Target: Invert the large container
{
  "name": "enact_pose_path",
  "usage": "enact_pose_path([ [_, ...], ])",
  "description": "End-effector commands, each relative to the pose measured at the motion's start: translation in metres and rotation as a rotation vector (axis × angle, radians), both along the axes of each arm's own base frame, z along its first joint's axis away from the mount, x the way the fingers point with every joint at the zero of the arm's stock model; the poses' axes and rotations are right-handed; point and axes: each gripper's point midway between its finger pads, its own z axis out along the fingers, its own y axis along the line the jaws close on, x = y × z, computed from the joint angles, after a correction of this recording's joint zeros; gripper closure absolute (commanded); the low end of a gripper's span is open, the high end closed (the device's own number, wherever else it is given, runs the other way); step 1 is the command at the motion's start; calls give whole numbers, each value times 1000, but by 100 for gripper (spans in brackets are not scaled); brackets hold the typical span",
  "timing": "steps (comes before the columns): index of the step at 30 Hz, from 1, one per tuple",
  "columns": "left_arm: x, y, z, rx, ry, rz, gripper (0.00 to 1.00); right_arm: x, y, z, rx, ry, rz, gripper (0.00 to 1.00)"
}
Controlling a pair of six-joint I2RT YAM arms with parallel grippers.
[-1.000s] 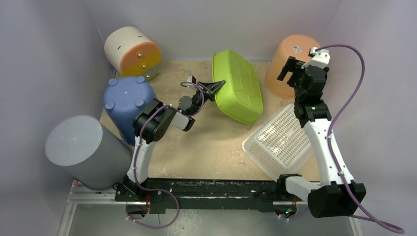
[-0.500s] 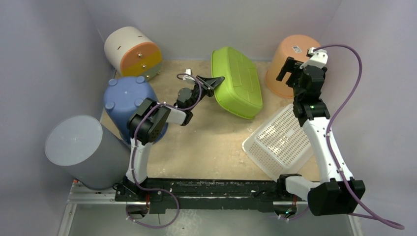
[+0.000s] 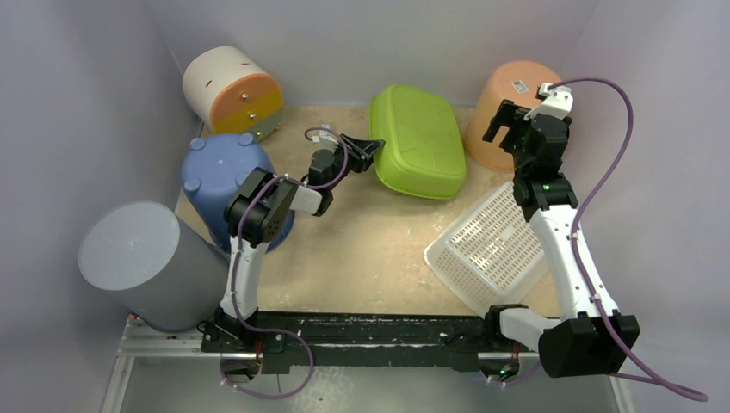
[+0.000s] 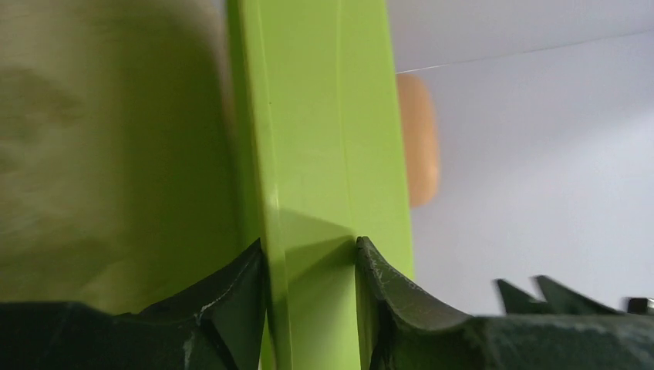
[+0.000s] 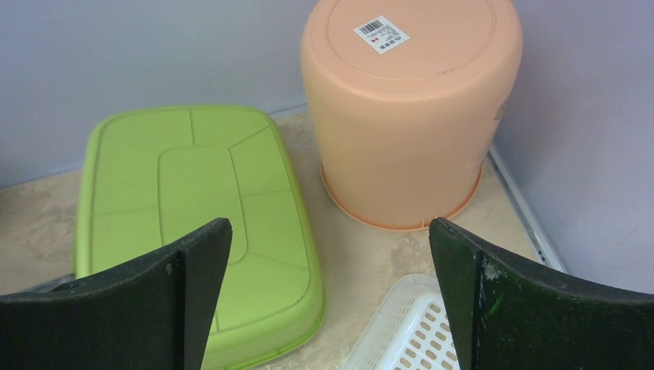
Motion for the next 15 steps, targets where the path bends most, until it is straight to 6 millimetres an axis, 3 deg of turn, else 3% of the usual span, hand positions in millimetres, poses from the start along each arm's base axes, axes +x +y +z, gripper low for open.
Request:
enact_pose_path([
  [1, -13, 16, -142, 391, 223, -18, 64, 4, -2, 13, 3, -52, -3, 0],
  [11, -8, 12, -150, 431, 227, -34, 65, 5, -1, 9, 3, -44, -2, 0],
  [15, -11, 21, -158, 545, 241, -36, 65, 6, 0, 7, 4, -37, 6, 0],
])
